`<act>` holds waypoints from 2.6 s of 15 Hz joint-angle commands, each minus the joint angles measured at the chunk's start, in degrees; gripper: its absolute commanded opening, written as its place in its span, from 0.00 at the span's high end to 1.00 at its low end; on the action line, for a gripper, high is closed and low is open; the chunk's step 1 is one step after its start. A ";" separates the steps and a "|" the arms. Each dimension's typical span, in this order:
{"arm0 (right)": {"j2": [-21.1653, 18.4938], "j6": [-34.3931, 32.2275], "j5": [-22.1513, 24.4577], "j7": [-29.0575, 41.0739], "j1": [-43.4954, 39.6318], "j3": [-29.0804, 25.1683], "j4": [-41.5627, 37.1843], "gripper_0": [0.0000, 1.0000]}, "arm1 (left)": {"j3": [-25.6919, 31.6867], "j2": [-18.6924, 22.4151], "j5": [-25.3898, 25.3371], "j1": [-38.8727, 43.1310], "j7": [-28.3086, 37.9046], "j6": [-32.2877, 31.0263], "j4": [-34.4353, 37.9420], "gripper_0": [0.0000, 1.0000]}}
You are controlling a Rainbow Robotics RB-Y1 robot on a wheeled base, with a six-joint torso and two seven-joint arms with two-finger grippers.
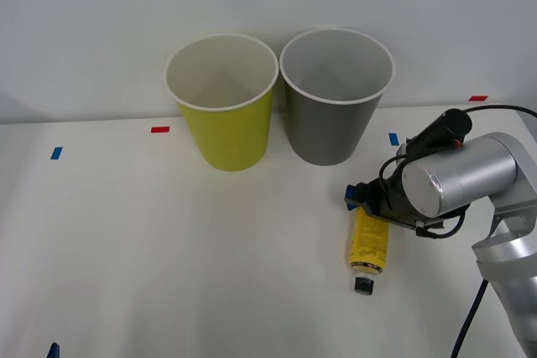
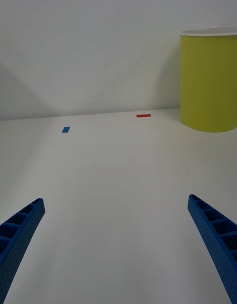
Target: Put cans in the gray bin and PET bottles in the light green bin.
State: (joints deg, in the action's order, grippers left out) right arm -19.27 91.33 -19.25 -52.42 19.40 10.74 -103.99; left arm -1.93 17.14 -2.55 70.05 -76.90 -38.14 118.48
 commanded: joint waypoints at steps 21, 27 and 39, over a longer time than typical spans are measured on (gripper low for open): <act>0.64 -7.39 3.17 -1.11 -0.50 2.71 3.53 0.97 | 0.00 0.00 0.00 0.00 0.00 0.00 0.00 0.00; 4.15 -7.22 6.24 -16.05 -7.62 -3.53 -8.16 0.99 | 0.00 0.00 0.00 0.00 0.00 0.00 0.00 0.00; 8.90 -6.43 9.23 -33.19 -21.77 -4.76 -39.54 1.00 | 0.00 0.00 0.00 0.00 0.00 0.00 0.00 0.00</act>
State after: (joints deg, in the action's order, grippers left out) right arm -9.93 84.97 -10.56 -85.46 -3.34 4.98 -141.86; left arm -1.93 17.14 -2.55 70.05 -76.90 -38.14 118.48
